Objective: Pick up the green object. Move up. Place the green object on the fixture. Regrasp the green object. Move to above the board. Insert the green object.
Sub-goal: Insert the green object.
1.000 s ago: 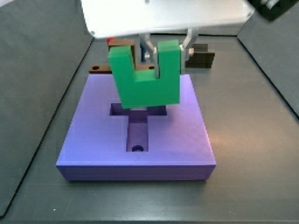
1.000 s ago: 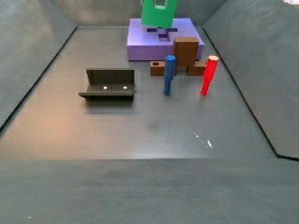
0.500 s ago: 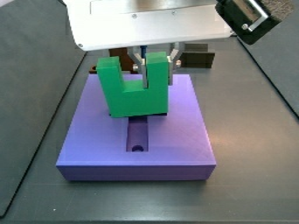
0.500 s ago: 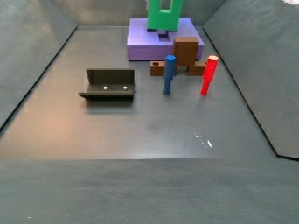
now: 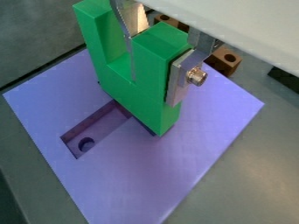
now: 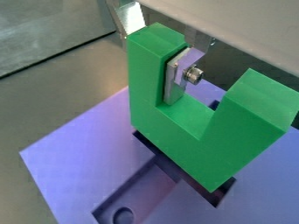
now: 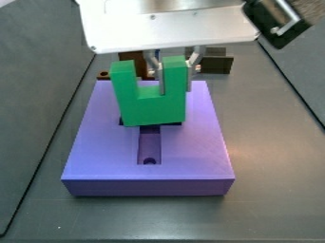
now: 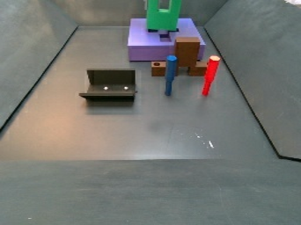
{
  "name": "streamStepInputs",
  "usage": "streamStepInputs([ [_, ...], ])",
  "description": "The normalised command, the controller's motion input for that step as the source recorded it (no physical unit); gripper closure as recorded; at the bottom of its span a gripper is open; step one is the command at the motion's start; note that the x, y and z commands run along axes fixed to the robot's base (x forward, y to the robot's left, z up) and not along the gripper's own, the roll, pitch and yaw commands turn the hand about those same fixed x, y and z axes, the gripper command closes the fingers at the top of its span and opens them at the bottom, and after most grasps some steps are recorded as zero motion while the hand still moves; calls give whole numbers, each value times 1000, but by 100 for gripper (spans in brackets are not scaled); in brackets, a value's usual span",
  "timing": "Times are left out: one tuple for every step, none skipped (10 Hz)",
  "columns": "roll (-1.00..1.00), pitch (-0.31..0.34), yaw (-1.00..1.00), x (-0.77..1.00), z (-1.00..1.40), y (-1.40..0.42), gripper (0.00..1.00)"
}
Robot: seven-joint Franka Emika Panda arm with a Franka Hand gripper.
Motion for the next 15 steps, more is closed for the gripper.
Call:
streamStepInputs([
  [197, 184, -43, 206, 0, 0, 100],
  [143, 84, -60, 0, -177, 0, 100],
  [90, 51, -89, 0, -183, 0, 100],
  [54, 20, -80, -23, -183, 0, 100],
  [23, 0, -66, -103, -174, 0, 100],
  [0, 0, -37, -243, -40, 9, 100],
  [0, 0, -31, -189, 23, 0, 100],
  [0, 0, -43, -246, 0, 0, 100],
  [0, 0, -31, -200, 0, 0, 100],
  [0, 0, -91, -20, -9, 0, 100],
  [0, 0, -183, 0, -151, 0, 100],
  [0, 3, -169, 0, -240, 0, 100],
  [27, 59, -114, 60, -334, 0, 100],
  [33, 49, -91, 29, -423, 20, 100],
  [53, 40, -49, 31, -617, 60, 100],
])
